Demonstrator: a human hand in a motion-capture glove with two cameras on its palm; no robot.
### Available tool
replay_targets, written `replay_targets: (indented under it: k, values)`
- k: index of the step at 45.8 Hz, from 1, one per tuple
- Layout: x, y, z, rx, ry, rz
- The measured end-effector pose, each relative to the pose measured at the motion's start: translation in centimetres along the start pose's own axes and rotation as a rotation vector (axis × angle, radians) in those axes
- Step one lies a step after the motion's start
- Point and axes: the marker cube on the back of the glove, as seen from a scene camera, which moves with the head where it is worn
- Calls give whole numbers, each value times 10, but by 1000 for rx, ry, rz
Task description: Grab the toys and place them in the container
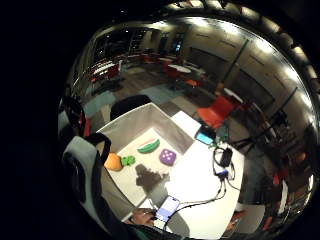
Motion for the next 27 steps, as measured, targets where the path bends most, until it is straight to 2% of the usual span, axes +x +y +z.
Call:
replay_targets:
  k: [6,12,17,27]
  values:
    - [12,-6,16,-87,-16,129]
    - [30,14,3,-99,-26,99]
    - [55,58,-13,-76,39,14]
    - [124,170,-7,-194,81,185]
